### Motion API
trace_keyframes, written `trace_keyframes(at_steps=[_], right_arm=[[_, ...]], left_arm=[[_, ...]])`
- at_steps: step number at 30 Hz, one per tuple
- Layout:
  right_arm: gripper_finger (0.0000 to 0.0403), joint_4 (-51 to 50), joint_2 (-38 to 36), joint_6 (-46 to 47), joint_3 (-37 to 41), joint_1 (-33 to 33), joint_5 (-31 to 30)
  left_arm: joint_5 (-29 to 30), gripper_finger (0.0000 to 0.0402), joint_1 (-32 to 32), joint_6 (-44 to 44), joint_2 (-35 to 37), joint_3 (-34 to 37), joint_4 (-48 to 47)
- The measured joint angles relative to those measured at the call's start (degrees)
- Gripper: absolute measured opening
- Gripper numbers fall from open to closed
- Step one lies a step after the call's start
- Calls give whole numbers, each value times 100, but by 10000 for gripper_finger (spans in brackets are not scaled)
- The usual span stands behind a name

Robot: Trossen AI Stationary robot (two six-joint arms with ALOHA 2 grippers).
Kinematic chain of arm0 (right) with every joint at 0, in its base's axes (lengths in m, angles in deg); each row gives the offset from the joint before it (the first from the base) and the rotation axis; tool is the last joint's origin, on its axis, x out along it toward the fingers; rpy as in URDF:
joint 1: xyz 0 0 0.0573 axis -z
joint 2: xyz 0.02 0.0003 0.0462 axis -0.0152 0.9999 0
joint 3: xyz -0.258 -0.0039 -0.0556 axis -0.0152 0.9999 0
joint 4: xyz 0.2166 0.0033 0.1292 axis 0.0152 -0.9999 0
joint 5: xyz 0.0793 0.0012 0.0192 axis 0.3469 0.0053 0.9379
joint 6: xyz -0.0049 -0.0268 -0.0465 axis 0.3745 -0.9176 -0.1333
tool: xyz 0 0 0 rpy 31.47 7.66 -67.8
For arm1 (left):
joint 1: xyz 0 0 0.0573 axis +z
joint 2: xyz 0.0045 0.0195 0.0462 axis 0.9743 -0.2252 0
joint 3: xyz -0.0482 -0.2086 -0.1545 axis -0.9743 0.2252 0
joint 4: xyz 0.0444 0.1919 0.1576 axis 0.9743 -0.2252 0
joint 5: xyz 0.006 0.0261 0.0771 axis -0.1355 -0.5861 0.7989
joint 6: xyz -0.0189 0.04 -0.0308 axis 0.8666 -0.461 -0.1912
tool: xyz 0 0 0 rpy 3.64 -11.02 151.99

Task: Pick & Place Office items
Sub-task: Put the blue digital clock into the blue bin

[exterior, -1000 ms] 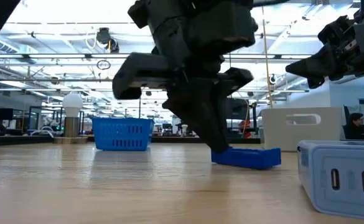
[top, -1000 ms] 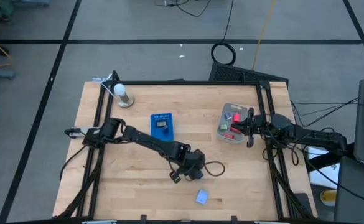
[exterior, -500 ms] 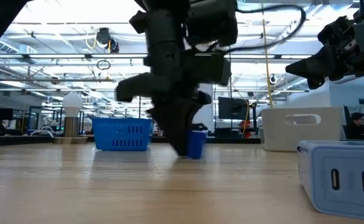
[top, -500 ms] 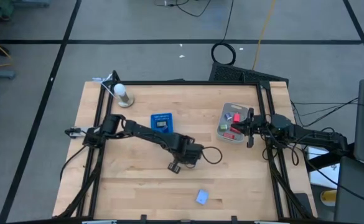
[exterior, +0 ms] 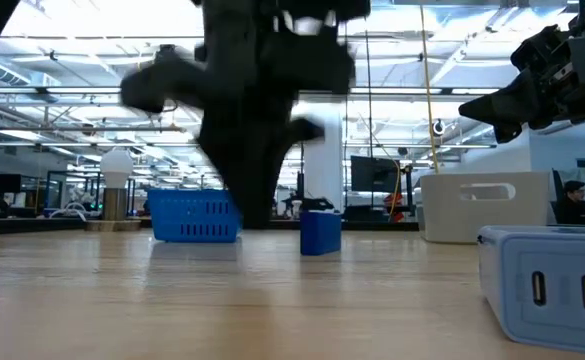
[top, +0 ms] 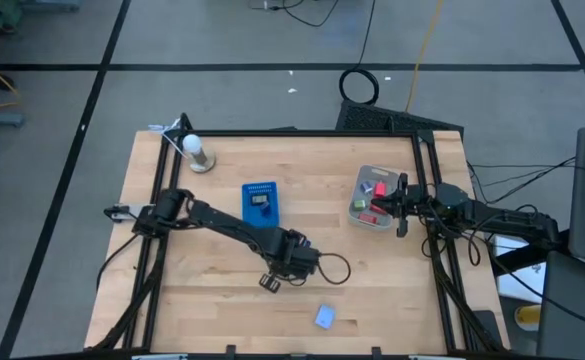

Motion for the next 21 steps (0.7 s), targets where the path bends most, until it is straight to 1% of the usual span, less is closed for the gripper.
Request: trace_keyframes(at_steps=[3,7,9,12,17,19,21], right_arm=[[2,29,0,0,2,1,1],[2,41,0,60,4,-1,1],[2,41,0,105,4,-1,3],[2,37,0,109,4,-1,5],[2,28,9,108,4,-1,5],[2,27,9,109,4,-1,5],[2,19,13,109,4,1,5]], left_arm=[[293,65,-5,132,319,-11,300],[330,134,33,266,500,-17,911],[330,179,46,254,506,-20,1102],[376,256,112,360,419,-9,1138],[924,374,287,725,252,0,1173],[956,392,355,755,247,-2,1181],[743,385,426,741,247,-2,1160]])
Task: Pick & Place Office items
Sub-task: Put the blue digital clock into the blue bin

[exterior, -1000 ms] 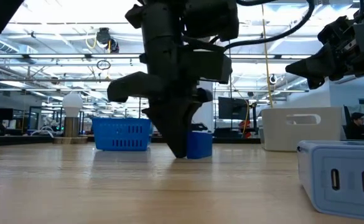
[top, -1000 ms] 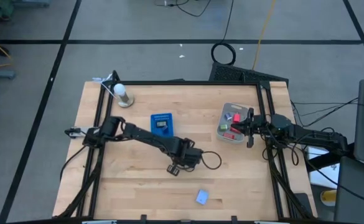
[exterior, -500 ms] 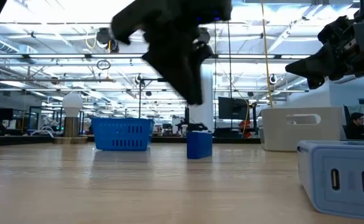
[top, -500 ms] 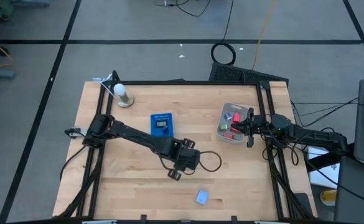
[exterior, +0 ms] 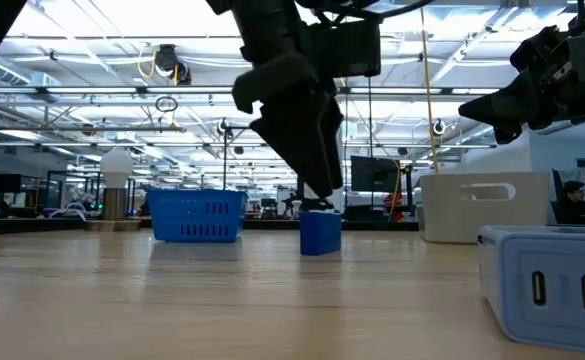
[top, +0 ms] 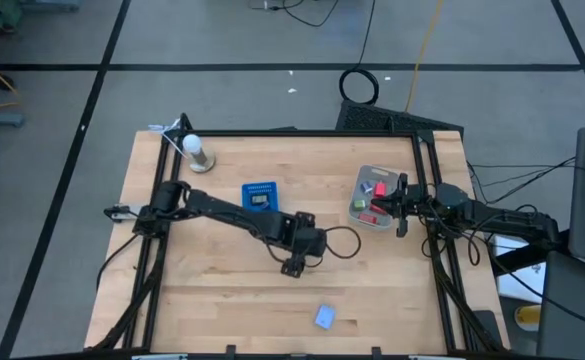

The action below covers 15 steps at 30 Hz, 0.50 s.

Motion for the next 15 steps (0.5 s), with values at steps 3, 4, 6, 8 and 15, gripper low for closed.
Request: trace_keyframes(at_steps=[3,4,6,8,15], right_arm=[[2,-2,0,0,0,-2,0],[2,-1,0,0,0,-2,0],[2,-2,0,33,0,-1,19],[2,2,0,44,0,0,138],[2,-22,0,87,-7,-2,307]], left_arm=[[-412,374,86,-192,-2,0,22],[-519,375,105,-282,-2,0,23],[-685,382,132,-470,-2,0,24],[-821,393,147,-713,-2,0,25],[-846,393,259,-828,-4,-2,148]])
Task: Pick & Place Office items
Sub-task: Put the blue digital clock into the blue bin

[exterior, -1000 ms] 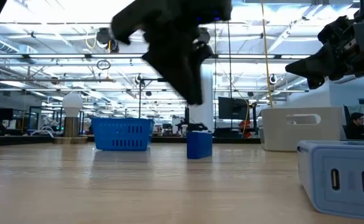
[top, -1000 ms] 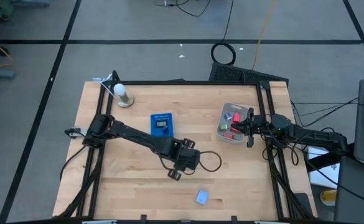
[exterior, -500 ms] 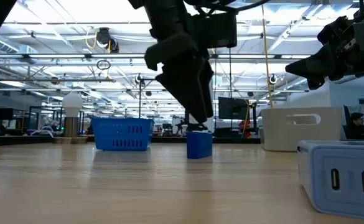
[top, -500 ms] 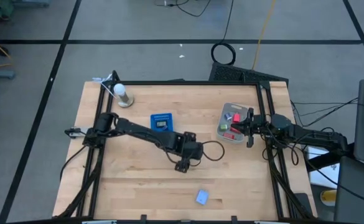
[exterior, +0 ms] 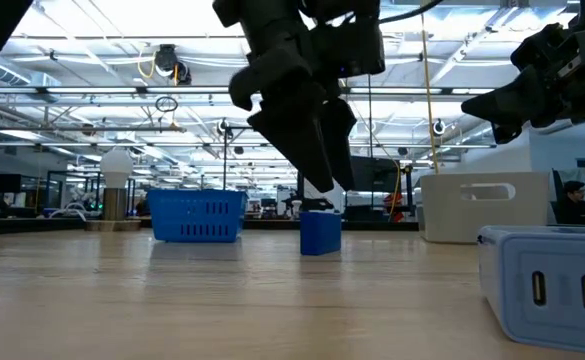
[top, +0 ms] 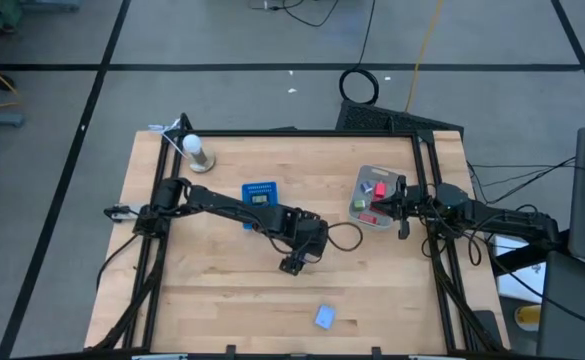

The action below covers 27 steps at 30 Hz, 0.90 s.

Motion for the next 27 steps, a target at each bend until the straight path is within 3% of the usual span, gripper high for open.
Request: trace_keyframes(at_steps=[9,27], right_arm=[[2,-13,0,0,-2,0,5],[2,-19,4,-12,-2,0,-16]], left_arm=[[-551,398,133,-252,-12,345,287],[-901,397,230,-359,-226,673,710]])
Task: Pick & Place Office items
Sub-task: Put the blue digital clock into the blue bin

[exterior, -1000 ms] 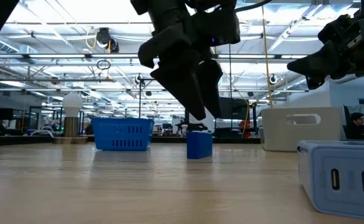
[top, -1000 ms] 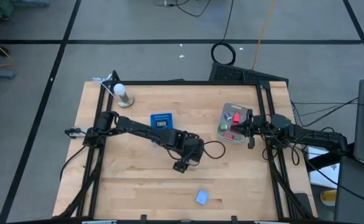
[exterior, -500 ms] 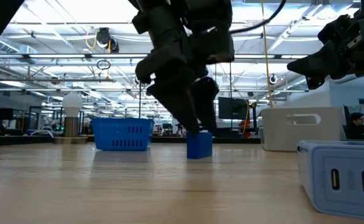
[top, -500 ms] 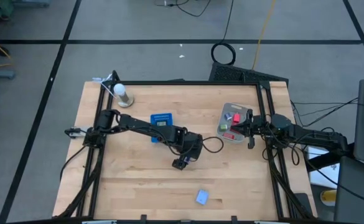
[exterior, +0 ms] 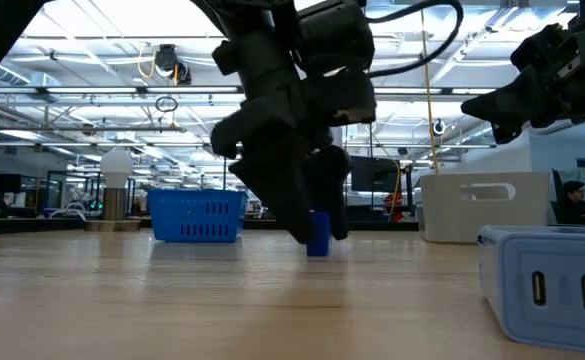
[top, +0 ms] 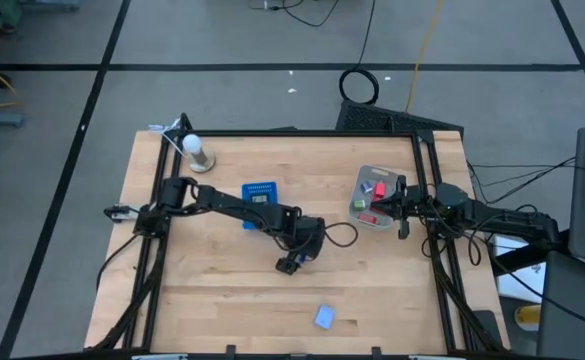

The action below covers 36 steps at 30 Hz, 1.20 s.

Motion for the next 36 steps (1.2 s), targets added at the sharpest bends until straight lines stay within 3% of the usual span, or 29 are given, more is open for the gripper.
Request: trace_keyframes(at_steps=[21,32,36], right_arm=[[2,-8,0,5,0,0,0],[2,-11,0,7,0,0,0],[2,-11,0,7,0,0,0]], left_arm=[[97,393,21,890,-27,-2,66],[235,293,22,1644,-25,-2,85],[235,289,-24,1611,-25,-2,85]])
